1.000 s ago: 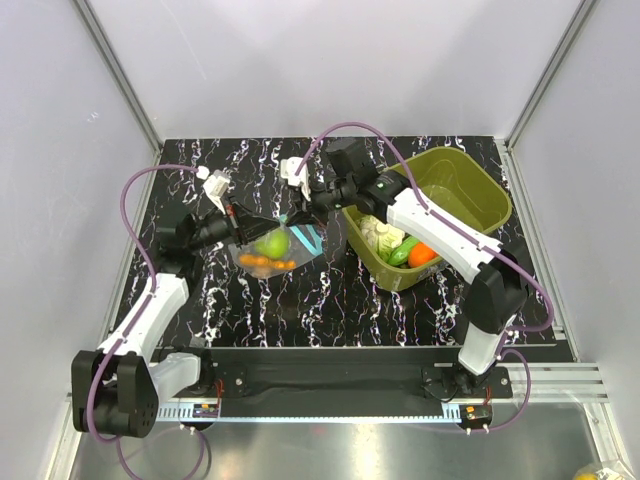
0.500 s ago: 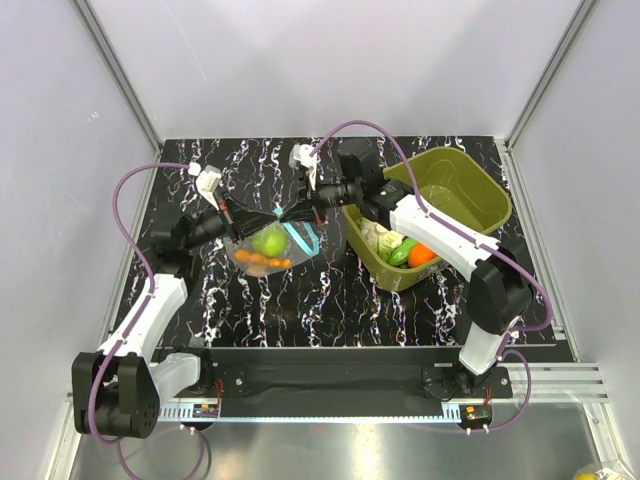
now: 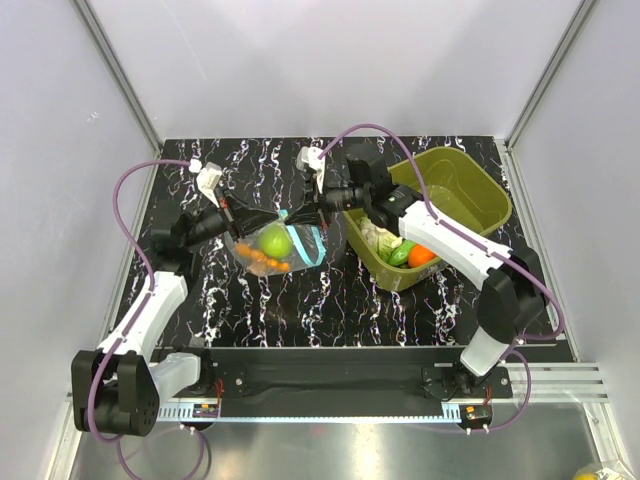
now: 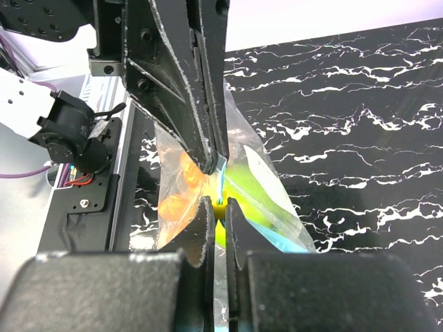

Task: Place the food in the zip-top bag and seal the zipper
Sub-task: Zip the zipper food storage bag at the center of the board.

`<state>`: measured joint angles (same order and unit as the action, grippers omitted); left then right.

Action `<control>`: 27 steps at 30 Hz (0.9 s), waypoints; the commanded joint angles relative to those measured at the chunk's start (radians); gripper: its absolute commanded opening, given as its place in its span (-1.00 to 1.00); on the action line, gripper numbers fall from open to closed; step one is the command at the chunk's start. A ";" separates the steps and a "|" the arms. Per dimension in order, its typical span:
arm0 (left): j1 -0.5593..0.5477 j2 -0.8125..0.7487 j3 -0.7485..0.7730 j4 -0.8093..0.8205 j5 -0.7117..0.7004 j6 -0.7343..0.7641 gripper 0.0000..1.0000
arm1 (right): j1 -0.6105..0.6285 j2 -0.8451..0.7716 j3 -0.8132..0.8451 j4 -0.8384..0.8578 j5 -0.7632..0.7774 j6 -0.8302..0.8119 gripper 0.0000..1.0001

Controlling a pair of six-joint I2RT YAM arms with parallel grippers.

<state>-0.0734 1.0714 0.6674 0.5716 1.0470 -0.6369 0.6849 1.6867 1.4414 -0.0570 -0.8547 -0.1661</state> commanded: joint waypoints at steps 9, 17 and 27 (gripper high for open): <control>-0.054 -0.016 0.034 -0.126 0.070 0.204 -0.16 | -0.001 -0.044 0.131 -0.457 0.072 0.006 -1.00; -0.132 -0.039 0.083 -0.406 0.058 0.391 0.14 | 0.011 -0.081 0.148 -0.648 0.071 0.123 -1.00; -0.124 0.071 0.024 -0.305 -0.013 0.436 0.98 | 0.011 0.034 0.160 -0.711 0.143 0.034 -1.00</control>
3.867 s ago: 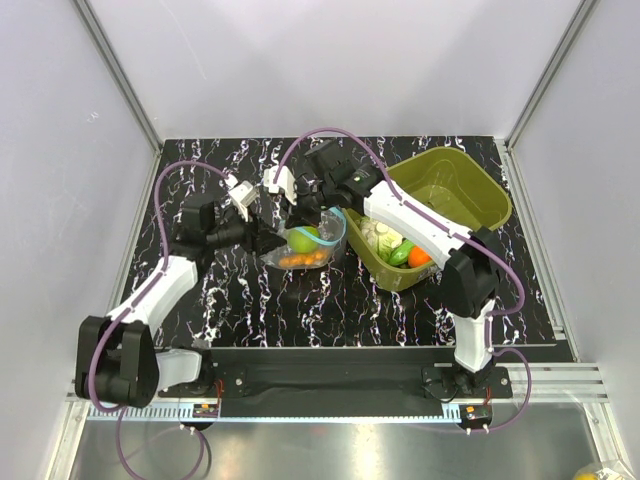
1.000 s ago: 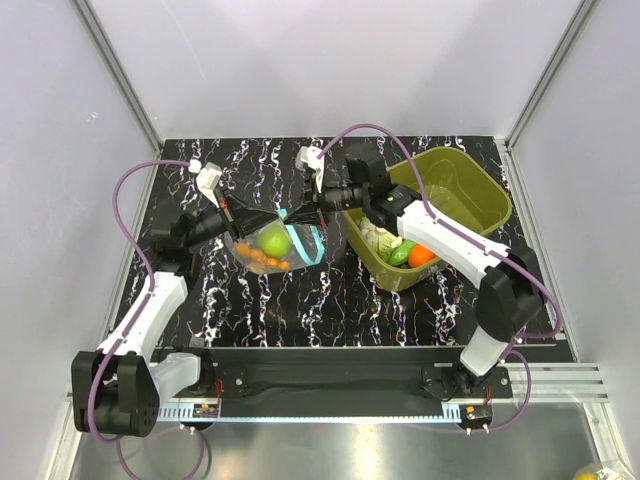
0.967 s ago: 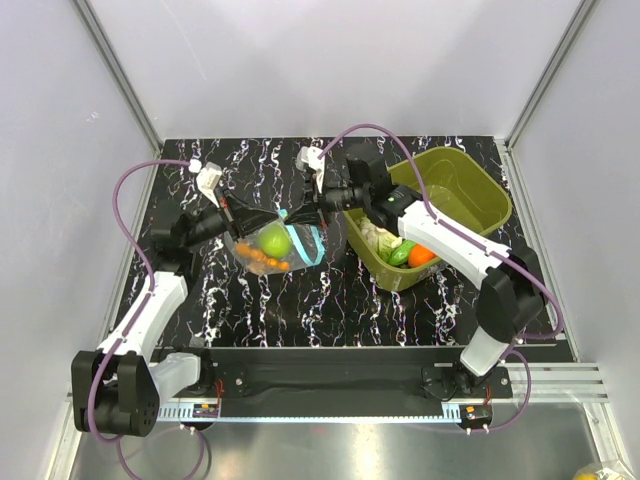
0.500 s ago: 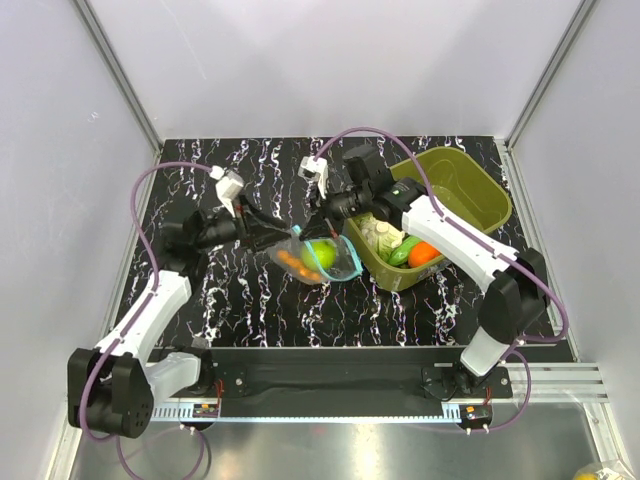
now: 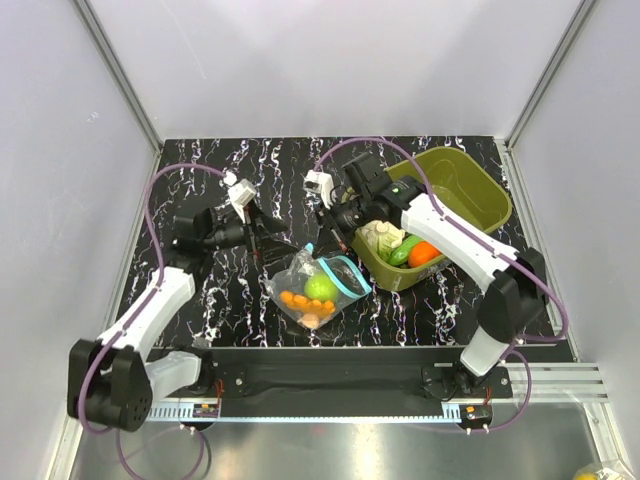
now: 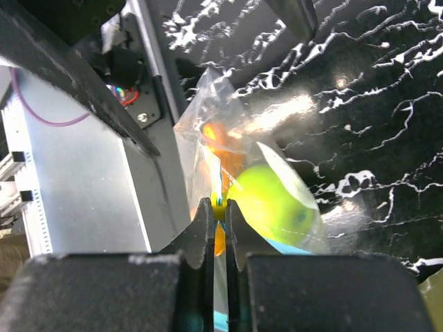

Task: Place the food in the zip-top bag and seal the zipper
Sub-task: Zip the zipper food storage bag at the center of the board.

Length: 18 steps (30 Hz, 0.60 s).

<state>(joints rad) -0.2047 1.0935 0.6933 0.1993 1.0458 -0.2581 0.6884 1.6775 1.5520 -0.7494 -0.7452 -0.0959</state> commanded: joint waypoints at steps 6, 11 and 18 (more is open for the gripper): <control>0.008 0.158 0.037 0.114 0.089 0.112 0.98 | 0.008 0.102 0.108 -0.016 0.053 -0.073 -1.00; 0.008 0.255 0.155 -0.089 0.122 0.252 0.87 | 0.008 0.123 0.126 -0.019 0.050 -0.093 -1.00; -0.004 0.309 0.156 -0.055 0.163 0.224 0.68 | 0.008 0.131 0.143 -0.025 0.041 -0.103 -1.00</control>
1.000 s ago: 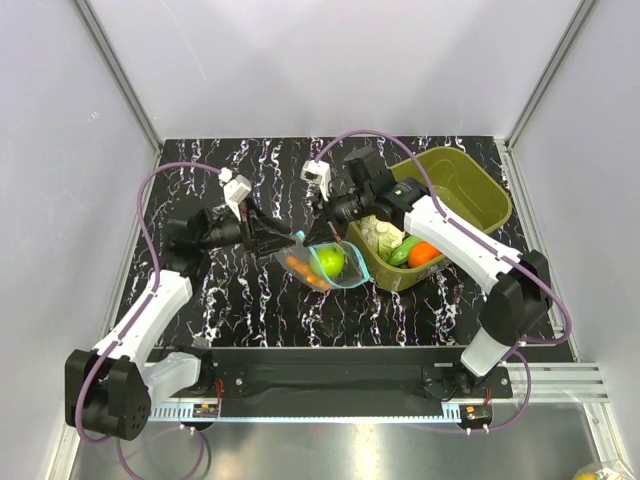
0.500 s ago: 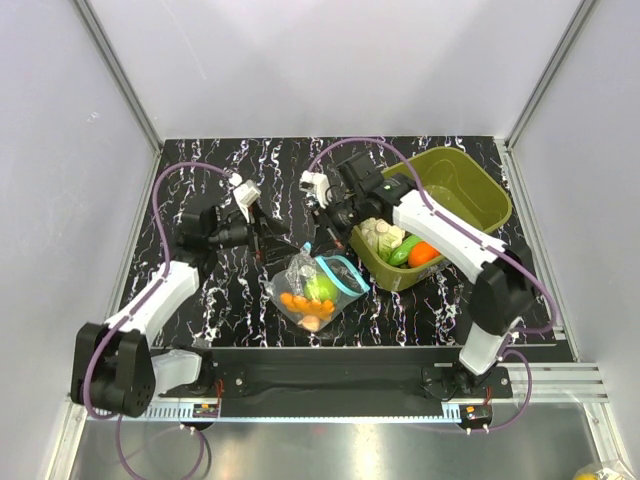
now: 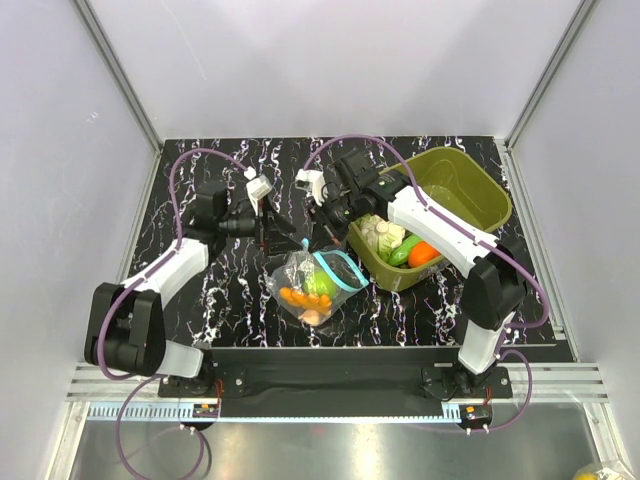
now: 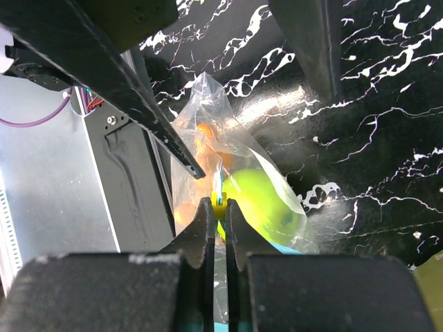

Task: Place the food in the zip-top bag and seal the zipper
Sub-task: Zip the zipper food storage bag at the center of the board.

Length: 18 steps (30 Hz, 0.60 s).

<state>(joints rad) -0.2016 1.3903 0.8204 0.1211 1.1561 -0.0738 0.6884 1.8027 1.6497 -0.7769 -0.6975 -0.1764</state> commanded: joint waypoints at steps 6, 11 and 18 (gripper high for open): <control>-0.044 0.026 0.033 0.022 0.080 0.043 0.49 | 0.007 0.006 0.044 0.011 -0.014 -0.015 -1.00; -0.073 0.053 0.059 0.017 0.105 0.032 -1.00 | 0.008 0.007 0.038 0.024 -0.005 -0.005 -1.00; -0.078 0.024 0.020 0.183 0.059 -0.104 -1.00 | 0.008 -0.003 0.012 0.051 -0.005 0.040 -1.00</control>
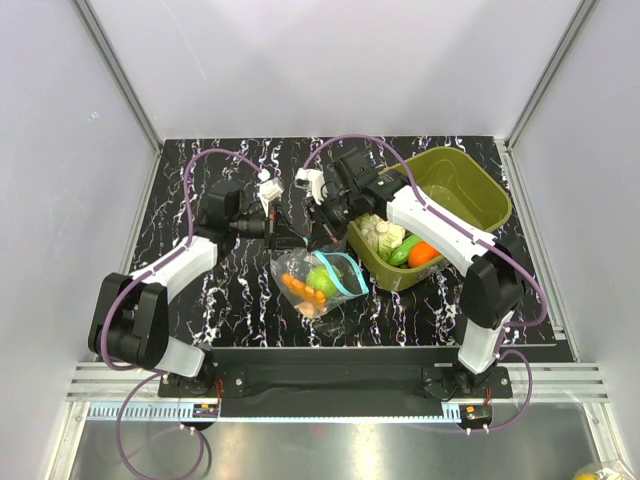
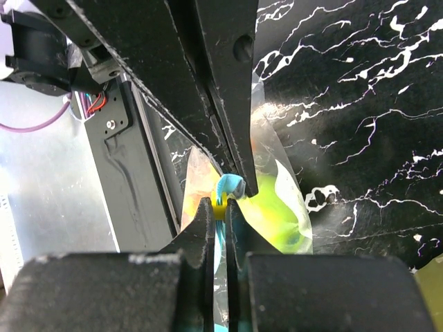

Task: Place the food in the zip-top bag and seal the zipper
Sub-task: Zip the zipper food storage bag at the center of the board.

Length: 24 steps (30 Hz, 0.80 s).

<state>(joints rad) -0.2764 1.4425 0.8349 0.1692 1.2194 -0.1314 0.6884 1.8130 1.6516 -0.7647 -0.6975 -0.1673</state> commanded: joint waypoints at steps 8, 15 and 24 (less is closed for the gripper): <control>0.097 -0.033 -0.148 0.548 -0.031 -0.373 -1.00 | 0.000 -0.089 -0.165 0.111 0.101 0.098 -0.89; 0.103 -0.050 -0.151 0.529 -0.003 -0.366 -1.00 | -0.004 -0.158 -0.288 0.218 0.127 0.124 -0.86; 0.115 -0.068 -0.123 0.469 -0.017 -0.353 -1.00 | -0.004 -0.179 -0.332 0.147 0.110 0.052 -0.83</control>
<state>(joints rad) -0.1974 1.4220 0.6567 0.5732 1.2247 -0.5022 0.6865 1.6791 1.3712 -0.4751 -0.6064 -0.0650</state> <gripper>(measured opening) 0.005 0.084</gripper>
